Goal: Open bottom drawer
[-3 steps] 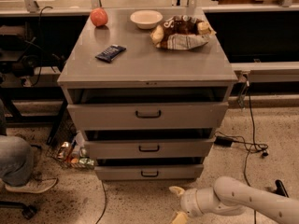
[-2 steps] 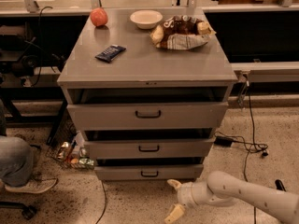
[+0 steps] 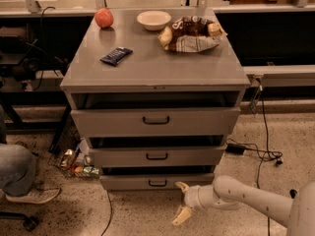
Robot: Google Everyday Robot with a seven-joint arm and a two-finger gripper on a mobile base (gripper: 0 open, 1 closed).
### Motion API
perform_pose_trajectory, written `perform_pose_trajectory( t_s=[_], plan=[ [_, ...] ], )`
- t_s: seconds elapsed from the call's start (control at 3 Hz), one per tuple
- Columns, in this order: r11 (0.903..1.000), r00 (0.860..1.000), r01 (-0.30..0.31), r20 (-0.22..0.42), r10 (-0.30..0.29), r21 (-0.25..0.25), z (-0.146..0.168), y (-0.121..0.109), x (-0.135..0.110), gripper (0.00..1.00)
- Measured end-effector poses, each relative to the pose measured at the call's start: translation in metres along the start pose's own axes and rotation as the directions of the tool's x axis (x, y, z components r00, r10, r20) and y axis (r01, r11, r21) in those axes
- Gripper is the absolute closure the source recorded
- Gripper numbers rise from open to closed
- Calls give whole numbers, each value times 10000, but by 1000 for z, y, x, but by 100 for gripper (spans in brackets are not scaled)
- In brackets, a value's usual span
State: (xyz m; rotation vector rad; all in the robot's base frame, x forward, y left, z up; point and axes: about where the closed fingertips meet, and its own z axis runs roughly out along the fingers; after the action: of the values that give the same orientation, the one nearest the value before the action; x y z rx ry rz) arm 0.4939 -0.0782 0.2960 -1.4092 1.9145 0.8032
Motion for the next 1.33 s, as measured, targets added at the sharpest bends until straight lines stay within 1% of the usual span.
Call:
perform_pose_trajectory(
  t_s=[0.33,0.67,1.0,1.33],
  plan=[
    [9953,9967,731,-407,-706,641,0,-19,14,0],
    [9800,9854,1554,-898,-1449,1244,-5,-47,25,0],
    [9692,9676,2020,-1820,-1752,1410,5,-86,49,0],
    [9667,9465,2142,-2742,-1699,1403,21,-106,67,0]
  ],
)
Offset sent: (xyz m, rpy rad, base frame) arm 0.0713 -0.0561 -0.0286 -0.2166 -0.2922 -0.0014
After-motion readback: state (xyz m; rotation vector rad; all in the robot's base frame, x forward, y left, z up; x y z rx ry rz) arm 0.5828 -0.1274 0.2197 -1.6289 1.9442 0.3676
